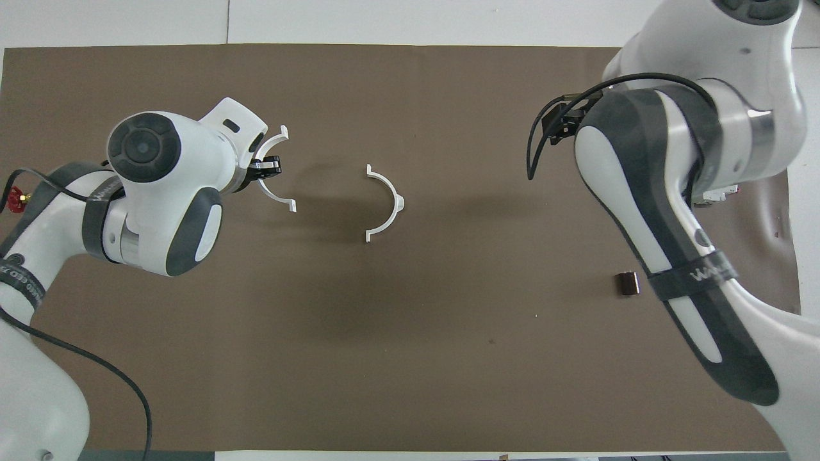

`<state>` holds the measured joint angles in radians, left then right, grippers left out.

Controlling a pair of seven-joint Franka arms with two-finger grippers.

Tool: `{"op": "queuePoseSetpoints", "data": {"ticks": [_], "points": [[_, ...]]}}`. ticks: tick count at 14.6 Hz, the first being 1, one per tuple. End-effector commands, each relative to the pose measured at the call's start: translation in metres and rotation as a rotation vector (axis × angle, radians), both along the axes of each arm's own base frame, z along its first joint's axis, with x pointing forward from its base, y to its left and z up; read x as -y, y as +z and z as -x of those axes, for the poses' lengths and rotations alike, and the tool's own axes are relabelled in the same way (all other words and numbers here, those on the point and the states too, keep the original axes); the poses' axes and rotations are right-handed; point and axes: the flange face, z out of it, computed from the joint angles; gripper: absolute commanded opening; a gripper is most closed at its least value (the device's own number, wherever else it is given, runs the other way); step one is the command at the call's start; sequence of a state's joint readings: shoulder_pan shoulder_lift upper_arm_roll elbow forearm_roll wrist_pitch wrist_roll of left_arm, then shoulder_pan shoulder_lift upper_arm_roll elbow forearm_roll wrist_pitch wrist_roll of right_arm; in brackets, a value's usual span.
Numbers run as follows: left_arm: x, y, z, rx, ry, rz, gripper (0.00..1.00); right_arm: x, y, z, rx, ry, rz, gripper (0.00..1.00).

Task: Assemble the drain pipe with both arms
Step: 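Set the half-ring down at center and open the right gripper, then push the held half-ring against the other half while the right gripper withdraws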

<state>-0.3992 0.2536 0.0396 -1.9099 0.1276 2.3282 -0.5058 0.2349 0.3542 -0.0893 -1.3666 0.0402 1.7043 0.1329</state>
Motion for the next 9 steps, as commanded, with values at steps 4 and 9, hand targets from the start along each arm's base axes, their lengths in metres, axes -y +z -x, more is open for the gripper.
{"op": "queuePoseSetpoints", "data": {"ticks": [4,9], "points": [[0.084,-0.053,-0.001,0.065,0.000,-0.104,0.00,0.090,0.074,0.056,-0.073,-0.023,-0.011,1.00],[0.109,-0.076,0.022,0.038,-0.051,-0.119,0.00,0.111,0.044,0.078,-0.120,-0.006,-0.014,1.00]]}}
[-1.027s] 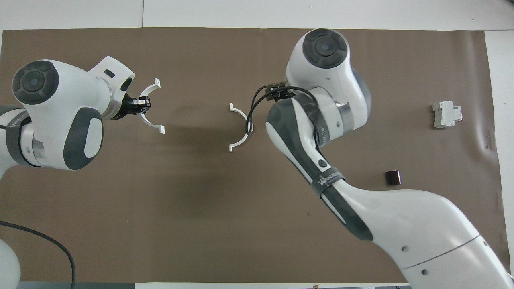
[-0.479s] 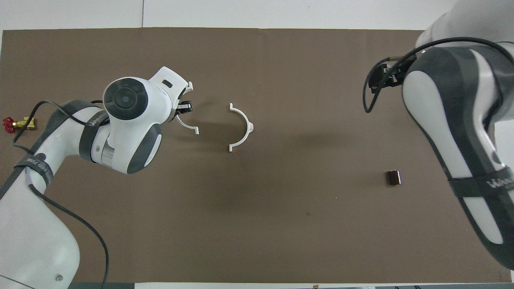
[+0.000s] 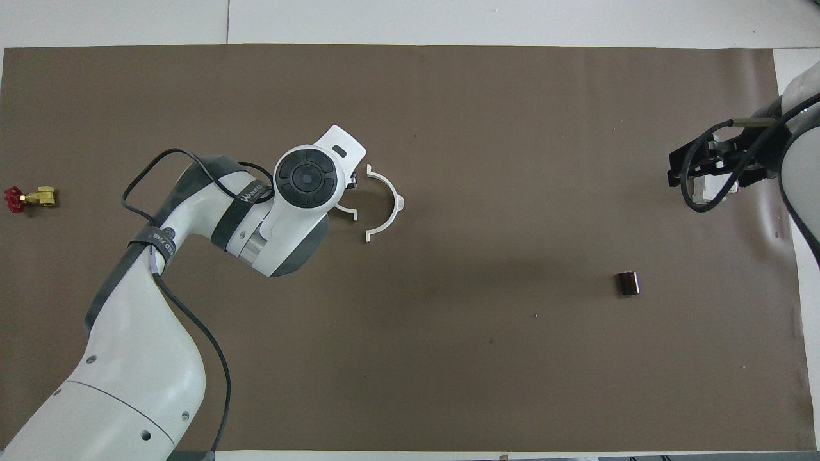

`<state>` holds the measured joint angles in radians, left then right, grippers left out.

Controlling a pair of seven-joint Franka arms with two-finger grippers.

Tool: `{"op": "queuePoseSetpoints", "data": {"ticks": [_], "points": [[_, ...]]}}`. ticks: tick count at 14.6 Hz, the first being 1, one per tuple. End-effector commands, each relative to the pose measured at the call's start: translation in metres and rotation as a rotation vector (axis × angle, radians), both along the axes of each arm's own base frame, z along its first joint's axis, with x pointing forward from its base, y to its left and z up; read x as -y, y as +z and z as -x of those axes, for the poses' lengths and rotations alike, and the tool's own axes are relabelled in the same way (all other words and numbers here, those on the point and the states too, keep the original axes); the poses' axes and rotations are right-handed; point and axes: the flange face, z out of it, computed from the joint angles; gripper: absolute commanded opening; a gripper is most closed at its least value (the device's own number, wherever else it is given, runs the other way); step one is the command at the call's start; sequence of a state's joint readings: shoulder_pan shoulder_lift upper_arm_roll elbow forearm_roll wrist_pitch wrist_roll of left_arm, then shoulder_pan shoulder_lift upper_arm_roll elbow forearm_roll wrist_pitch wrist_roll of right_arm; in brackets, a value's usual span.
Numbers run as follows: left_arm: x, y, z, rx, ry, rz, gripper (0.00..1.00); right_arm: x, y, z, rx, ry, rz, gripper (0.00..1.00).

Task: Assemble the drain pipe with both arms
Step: 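Push the held half-ring against the other half while the right gripper withdraws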

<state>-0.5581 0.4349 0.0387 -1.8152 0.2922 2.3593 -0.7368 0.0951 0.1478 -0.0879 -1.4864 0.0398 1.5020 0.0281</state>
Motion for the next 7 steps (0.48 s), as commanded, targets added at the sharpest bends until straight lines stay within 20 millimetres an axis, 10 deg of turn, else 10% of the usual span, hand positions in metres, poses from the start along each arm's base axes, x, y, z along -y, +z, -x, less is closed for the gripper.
{"op": "queuePoseSetpoints", "data": {"ticks": [1,7], "points": [[0.004,-0.010,0.009,0.009,-0.017,-0.019,0.00,0.015,-0.016,0.013,-0.009,0.042,-0.002,1.00],[0.014,-0.021,0.032,-0.020,-0.049,-0.036,0.00,0.033,-0.025,0.019,0.009,0.017,0.000,1.00]]}}
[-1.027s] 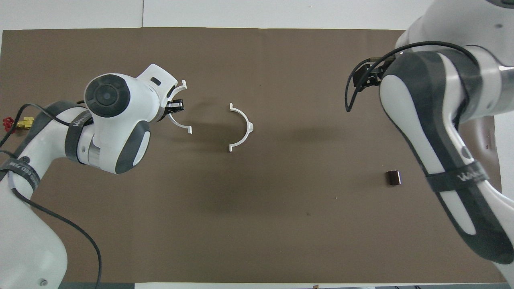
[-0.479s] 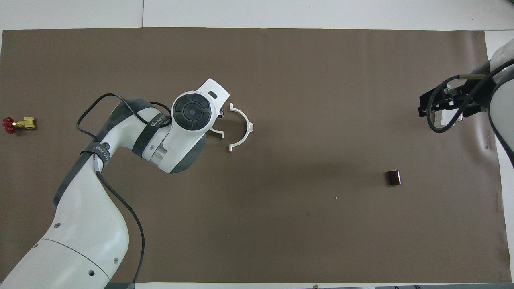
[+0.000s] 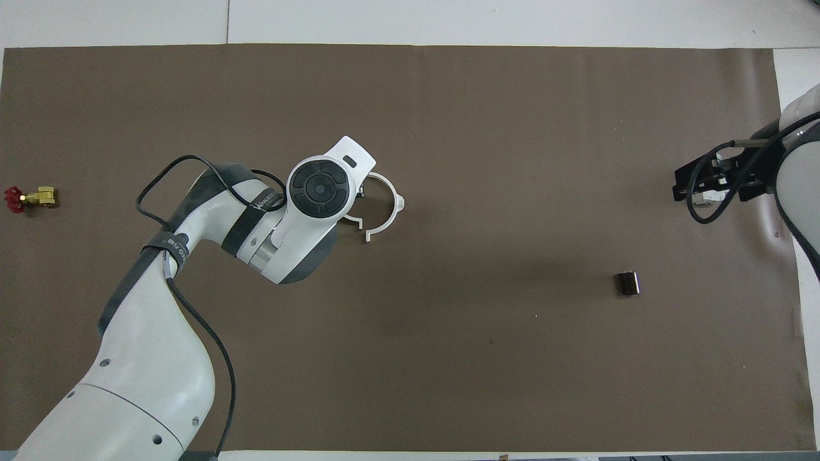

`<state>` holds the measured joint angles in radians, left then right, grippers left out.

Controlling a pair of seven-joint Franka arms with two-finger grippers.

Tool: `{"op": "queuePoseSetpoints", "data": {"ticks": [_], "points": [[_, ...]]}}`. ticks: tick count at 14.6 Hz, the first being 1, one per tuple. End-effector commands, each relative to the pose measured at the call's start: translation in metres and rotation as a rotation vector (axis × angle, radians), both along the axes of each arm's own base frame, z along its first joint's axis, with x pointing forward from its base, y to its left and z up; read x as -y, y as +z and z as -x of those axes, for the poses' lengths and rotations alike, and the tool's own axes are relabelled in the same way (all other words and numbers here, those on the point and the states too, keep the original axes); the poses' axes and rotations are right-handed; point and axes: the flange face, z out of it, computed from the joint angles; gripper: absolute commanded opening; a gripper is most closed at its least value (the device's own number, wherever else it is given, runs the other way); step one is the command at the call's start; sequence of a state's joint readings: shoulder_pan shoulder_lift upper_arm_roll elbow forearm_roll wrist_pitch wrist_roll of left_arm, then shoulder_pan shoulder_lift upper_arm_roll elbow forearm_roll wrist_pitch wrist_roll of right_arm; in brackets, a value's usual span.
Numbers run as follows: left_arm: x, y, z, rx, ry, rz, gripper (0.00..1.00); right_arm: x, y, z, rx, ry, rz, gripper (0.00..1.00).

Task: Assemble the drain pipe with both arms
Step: 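Push the held half-ring against the other half while the right gripper withdraws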

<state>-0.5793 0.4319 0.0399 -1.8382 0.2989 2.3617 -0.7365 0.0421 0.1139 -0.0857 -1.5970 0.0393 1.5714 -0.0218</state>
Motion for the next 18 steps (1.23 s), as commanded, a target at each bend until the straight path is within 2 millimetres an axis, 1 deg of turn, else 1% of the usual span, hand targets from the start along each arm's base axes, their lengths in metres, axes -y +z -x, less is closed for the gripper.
{"op": "queuePoseSetpoints", "data": {"ticks": [1,3,6,7,9,11,16,18], "points": [[0.006,-0.014,0.022,-0.013,-0.025,-0.027,0.00,0.001,-0.002,0.012,0.010,0.020,0.011,1.00],[0.010,-0.014,0.029,-0.019,-0.037,-0.032,0.00,0.001,-0.002,0.013,0.015,0.026,0.011,1.00],[0.009,-0.016,0.032,-0.026,-0.039,-0.037,0.00,0.003,0.007,0.018,0.022,0.035,0.008,1.00],[0.011,-0.018,0.036,-0.032,-0.044,-0.042,0.00,0.004,0.011,0.021,0.026,0.044,0.006,1.00],[0.013,-0.021,0.042,-0.039,-0.052,-0.046,0.00,0.003,0.017,0.034,0.031,0.044,0.003,1.00],[0.013,-0.020,0.042,-0.037,-0.055,-0.044,0.00,0.005,0.018,0.041,0.030,0.040,0.002,1.00],[0.015,-0.020,0.042,-0.029,-0.062,-0.032,0.00,0.006,0.015,0.042,0.020,0.037,0.003,1.00],[0.015,-0.019,0.041,-0.024,-0.062,-0.028,0.00,0.008,0.015,0.048,0.019,0.037,0.001,1.00]]}}
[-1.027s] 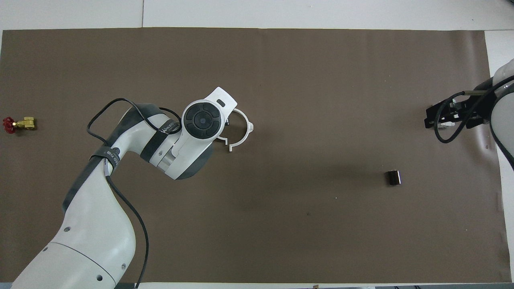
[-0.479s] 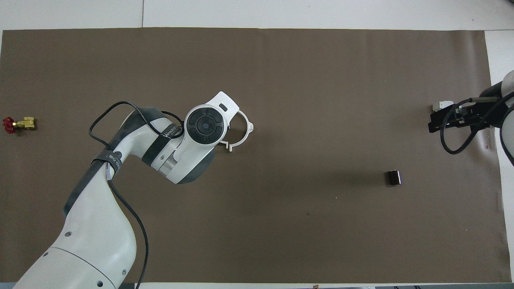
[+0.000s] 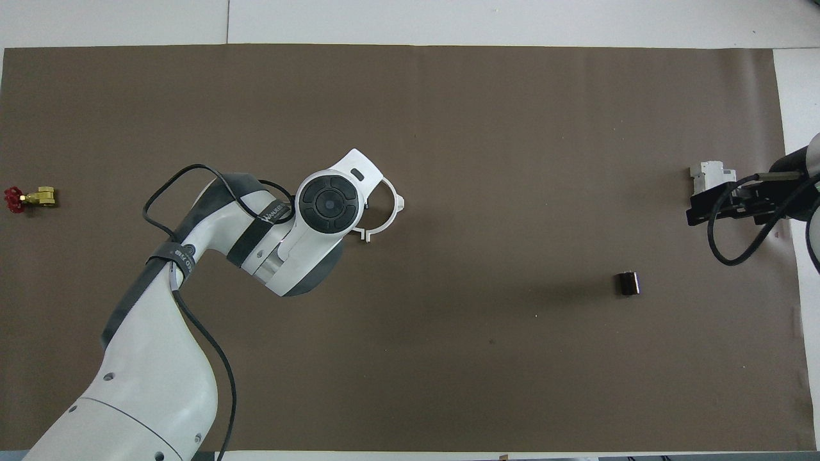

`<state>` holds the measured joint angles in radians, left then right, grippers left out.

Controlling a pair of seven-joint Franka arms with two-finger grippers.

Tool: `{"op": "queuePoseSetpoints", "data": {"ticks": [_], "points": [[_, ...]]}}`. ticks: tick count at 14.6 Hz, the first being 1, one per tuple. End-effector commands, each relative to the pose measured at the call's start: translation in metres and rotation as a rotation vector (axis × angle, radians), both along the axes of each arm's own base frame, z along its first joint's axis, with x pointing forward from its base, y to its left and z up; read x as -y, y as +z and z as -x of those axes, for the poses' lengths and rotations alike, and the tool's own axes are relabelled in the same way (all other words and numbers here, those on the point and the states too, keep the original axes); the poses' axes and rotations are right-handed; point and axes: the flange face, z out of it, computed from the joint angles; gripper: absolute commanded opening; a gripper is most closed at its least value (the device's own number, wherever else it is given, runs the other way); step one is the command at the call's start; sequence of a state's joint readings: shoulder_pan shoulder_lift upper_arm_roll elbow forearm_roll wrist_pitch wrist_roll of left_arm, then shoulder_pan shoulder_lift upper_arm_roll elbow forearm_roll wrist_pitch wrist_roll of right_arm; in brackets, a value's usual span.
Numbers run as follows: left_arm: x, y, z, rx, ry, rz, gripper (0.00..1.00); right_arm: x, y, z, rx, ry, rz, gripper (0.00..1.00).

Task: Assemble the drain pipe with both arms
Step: 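Press the two half-rings together into a ring with the left gripper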

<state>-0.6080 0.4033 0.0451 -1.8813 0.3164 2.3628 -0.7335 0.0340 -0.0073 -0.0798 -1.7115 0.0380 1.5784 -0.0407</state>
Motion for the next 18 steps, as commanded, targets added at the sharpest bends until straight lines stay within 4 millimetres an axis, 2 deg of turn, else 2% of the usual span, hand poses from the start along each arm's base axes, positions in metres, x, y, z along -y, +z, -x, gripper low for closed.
{"op": "queuePoseSetpoints", "data": {"ticks": [1,5,18], "points": [[0.009,-0.018,0.024,-0.019,-0.024,-0.007,0.00,0.007,0.000,0.009,0.004,0.013,0.013,1.00],[0.010,-0.018,0.023,-0.011,-0.029,0.002,0.00,0.010,0.004,0.007,0.012,0.007,0.014,1.00],[0.015,-0.019,0.026,-0.003,-0.043,0.012,0.00,0.023,0.003,0.008,0.000,-0.022,0.013,1.00]]}}
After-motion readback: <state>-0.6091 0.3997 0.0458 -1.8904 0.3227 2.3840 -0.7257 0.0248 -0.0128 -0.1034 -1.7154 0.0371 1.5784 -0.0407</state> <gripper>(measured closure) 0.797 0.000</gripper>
